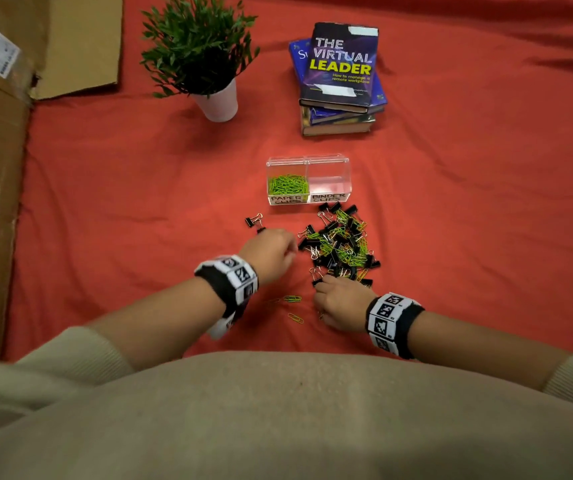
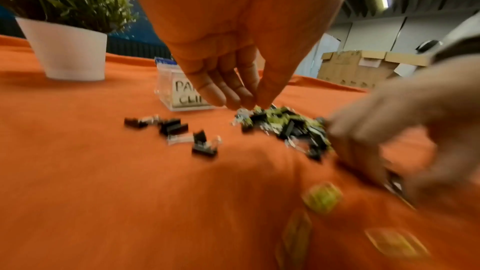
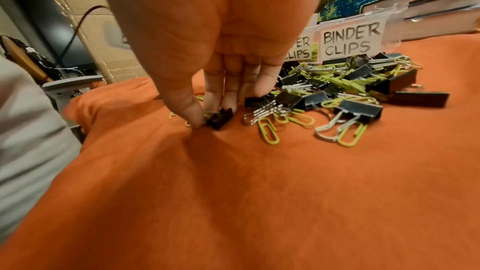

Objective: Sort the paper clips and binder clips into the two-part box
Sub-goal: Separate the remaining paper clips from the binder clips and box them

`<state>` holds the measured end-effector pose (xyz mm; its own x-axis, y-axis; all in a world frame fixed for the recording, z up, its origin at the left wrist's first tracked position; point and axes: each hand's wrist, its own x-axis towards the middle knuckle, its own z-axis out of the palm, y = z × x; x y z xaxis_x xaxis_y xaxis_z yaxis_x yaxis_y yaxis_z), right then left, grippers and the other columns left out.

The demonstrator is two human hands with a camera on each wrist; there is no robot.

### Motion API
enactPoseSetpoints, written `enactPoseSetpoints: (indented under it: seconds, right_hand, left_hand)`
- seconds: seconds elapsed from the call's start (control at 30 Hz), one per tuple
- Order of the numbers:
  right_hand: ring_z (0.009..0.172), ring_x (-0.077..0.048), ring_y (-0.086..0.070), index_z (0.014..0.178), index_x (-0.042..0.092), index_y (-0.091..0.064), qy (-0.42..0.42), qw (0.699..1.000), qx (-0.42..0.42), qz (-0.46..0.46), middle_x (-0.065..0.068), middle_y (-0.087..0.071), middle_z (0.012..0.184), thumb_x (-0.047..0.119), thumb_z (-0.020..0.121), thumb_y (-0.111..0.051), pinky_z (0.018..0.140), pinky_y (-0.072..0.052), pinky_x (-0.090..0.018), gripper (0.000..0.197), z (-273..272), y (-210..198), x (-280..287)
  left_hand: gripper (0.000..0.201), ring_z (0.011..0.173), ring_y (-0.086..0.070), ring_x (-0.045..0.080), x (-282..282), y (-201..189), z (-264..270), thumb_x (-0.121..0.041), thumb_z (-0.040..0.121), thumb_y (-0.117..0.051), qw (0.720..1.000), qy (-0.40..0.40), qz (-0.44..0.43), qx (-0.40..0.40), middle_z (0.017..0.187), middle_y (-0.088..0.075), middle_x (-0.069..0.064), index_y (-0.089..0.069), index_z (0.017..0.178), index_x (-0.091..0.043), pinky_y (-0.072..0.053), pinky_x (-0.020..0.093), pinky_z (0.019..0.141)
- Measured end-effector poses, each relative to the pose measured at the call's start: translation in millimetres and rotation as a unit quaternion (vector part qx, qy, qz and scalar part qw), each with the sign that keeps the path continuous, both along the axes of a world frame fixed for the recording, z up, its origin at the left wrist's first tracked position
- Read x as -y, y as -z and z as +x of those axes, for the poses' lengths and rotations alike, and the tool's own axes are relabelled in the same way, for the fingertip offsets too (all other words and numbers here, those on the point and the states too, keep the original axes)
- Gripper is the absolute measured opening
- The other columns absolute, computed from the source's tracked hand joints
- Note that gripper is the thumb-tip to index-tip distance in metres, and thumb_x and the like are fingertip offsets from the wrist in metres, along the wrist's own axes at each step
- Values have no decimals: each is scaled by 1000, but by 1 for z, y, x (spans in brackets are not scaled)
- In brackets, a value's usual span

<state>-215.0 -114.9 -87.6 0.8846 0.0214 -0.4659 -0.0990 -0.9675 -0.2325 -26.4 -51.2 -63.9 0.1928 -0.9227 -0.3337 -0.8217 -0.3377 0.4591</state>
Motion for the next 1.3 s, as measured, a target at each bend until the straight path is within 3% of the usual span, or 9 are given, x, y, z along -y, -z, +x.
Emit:
enactPoseSetpoints:
  seconds: [0.1, 0.33, 0.43, 0.53, 0.63, 0.83, 0.97, 1.2, 1.3]
  right_hand:
    - [105, -28, -51, 99, 3, -62, 53, 997, -37, 49, -13, -60, 106, 19, 81, -53, 90, -45, -38, 25, 2, -2, 3]
    - [82, -14, -51, 99, 15, -59, 220, 961, -55, 160, 5, -53, 83, 9, 81, -52, 70, -38, -22, 20, -6, -5, 23]
    - [89, -18, -52, 104, 15, -59, 206, 972, -7, 110, -1, -58, 90, 11, 80, -52, 75, -46, -29, 25, -6, -3, 27]
    - [84, -27, -55, 85, 7, -63, 118, 990, 71, 4, -9, -60, 88, 12, 70, -64, 72, -53, -38, 16, -4, -3, 21]
    - [74, -25, -59, 65, 9, -65, 56, 996, 59, -42, -6, -61, 77, 24, 56, -79, 60, -55, -36, 22, -3, -5, 8]
    - [67, -24, -59, 58, 9, -64, 51, 997, 39, -42, -4, -61, 65, 19, 51, -78, 59, -56, -32, 18, -2, 4, -5]
    - [94, -23, -56, 86, 7, -64, 157, 983, -1, 97, -8, -66, 92, 15, 83, -54, 84, -47, -33, 13, 2, -6, 1]
    - [60, 0, -47, 96, 10, -67, 317, 916, -17, 243, 5, -58, 75, 9, 86, -54, 58, -38, -10, 16, 12, -13, 13]
    - [52, -3, -50, 85, 15, -64, 342, 895, -47, 283, 6, -56, 62, 9, 87, -52, 51, -41, -9, 14, 21, -13, 3]
  left_hand:
    - [12, 99, -59, 23, -42, 16, -15, -20, 85, -58, 997, 1, 77, -16, 106, -60, 6, -61, 96, -17, -48, 34, 86]
    - [19, 107, -55, 27, -77, 41, -23, -24, 88, -58, 997, -15, 78, 16, 110, -55, 7, -57, 104, -13, -47, 39, 90]
    - [21, 113, -50, 28, -81, 41, -27, -25, 93, -50, 994, 7, 89, 63, 114, -52, 10, -53, 107, -10, -45, 42, 92]
    - [22, 114, -48, 31, -83, 42, -31, -22, 94, -44, 992, 8, 92, 86, 116, -50, 13, -50, 109, -6, -43, 45, 94]
    - [17, 106, -52, 33, -82, 37, -30, -15, 95, -41, 997, -19, 67, 28, 110, -55, 15, -50, 105, -4, -42, 43, 91]
    - [17, 84, -55, 25, -66, 23, -30, -8, 94, -37, 991, -67, 36, -107, 96, -61, 7, -49, 106, -11, -44, 33, 78]
    - [21, 99, -54, 24, -51, 28, -34, -7, 95, -36, 990, -47, 50, -123, 107, -57, 10, -54, 104, -9, -41, 32, 89]
    - [19, 99, -56, 30, -53, 37, -38, -19, 86, -57, 995, 54, 76, -26, 108, -55, 12, -53, 101, -9, -45, 36, 88]
    - [21, 105, -55, 33, -57, 39, -39, -21, 88, -56, 994, 66, 90, 15, 111, -54, 13, -51, 104, -8, -45, 42, 91]
